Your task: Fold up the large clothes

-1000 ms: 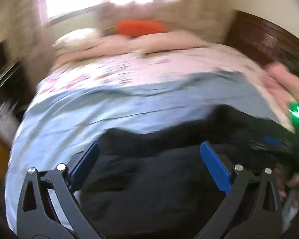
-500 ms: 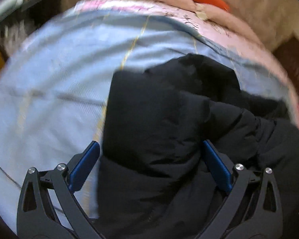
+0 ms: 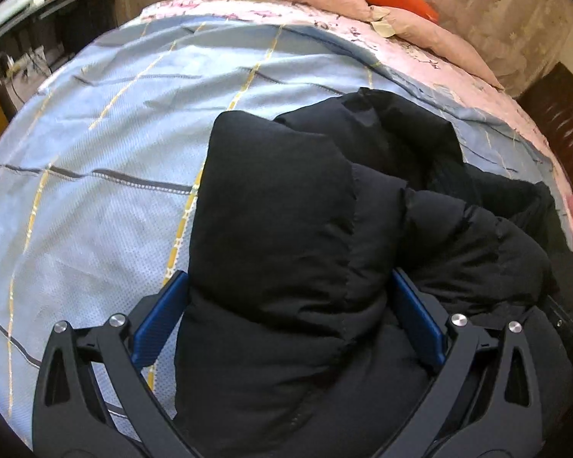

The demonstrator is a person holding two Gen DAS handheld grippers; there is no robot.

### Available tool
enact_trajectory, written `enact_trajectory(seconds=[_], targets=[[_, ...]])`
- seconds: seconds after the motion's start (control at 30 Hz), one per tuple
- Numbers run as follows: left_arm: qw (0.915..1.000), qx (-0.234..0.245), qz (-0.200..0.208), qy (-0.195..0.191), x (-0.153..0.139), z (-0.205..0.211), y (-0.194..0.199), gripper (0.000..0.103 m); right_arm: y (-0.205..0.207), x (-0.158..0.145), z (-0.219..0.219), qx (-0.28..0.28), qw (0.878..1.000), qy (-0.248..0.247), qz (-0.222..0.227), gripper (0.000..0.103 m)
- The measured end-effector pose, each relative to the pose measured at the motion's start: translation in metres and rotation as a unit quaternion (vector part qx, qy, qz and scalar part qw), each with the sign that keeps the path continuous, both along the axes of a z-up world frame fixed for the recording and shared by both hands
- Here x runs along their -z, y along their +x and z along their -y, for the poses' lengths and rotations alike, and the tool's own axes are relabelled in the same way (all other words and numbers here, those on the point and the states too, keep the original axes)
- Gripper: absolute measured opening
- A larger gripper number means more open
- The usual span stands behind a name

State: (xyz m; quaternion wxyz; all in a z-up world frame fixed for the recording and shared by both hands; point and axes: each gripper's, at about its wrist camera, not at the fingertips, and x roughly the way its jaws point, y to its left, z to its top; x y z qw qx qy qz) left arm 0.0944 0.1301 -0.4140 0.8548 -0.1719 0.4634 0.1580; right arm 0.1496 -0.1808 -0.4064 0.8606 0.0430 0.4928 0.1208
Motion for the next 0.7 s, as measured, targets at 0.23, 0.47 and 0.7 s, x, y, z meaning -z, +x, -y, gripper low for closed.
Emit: enact_trajectory(seconds=[0.23,0.47,0.7], targets=[[0.9933,0.001,-0.028,0.112,-0.038,0.037,0.011,0.101,0.000,0.009,-0.003,-0.019,1.000,-0.012,0.012,0.102],[0.9868,0.091,-0.042,0.127,-0.048,0.120,0.035,0.101,0.003,0.017,0.012,-0.044,0.999,0.016,0.002,0.102],[0.9873,0.070,-0.014,0.142,-0.007,0.126,0.025,0.101,0.011,-0.003,0.035,-0.079,0.996,0.020,-0.034,0.102]])
